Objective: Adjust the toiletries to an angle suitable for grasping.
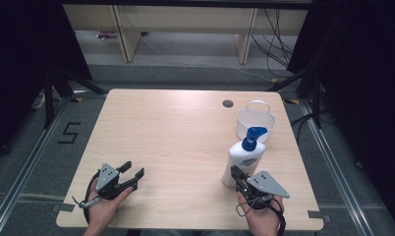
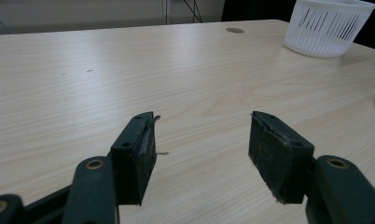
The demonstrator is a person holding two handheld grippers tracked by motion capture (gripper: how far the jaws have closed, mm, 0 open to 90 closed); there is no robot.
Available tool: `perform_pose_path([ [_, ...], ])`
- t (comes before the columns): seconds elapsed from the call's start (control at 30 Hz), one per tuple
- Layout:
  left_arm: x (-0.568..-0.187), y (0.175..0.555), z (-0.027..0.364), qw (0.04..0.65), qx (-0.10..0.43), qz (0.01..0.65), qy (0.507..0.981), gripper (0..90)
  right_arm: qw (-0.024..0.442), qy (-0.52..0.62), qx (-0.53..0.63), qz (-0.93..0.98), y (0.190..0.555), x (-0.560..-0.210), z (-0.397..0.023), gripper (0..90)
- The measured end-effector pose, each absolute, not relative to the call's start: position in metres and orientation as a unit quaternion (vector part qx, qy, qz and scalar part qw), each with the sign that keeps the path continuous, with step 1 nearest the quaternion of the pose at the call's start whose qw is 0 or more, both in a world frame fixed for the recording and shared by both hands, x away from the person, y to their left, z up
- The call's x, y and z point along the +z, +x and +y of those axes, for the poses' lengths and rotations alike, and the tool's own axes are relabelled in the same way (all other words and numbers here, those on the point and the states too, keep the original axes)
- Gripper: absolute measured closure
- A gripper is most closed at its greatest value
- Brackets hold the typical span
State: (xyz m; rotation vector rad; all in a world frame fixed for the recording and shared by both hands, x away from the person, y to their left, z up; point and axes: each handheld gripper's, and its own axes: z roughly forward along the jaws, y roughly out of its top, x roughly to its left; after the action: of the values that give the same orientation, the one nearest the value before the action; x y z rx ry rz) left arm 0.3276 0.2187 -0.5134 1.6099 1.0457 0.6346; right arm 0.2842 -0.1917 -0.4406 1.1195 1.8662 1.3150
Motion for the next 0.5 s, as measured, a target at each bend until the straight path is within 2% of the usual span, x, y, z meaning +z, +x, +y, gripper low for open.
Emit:
perform_pose_path([
  [0.27, -0.508, 0.327, 0.217, 0.532, 0.269, 0.438, 0.673, 40.1, 0.296, 0.416, 0.506, 0.695, 0.282, -0.438, -0.192, 74.7],
  [0.33, -0.507, 0.328, 0.217, 0.533, 0.270, 0.439, 0.671, 40.0, 0.294, 0.418, 0.519, 0.685, 0.275, -0.433, -0.196, 69.4],
  [0.5, -0.504, 0.330, 0.216, 0.537, 0.271, 0.435, 0.670, 39.9, 0.306, 0.425, 0.530, 0.667, 0.262, -0.425, -0.203, 63.4],
])
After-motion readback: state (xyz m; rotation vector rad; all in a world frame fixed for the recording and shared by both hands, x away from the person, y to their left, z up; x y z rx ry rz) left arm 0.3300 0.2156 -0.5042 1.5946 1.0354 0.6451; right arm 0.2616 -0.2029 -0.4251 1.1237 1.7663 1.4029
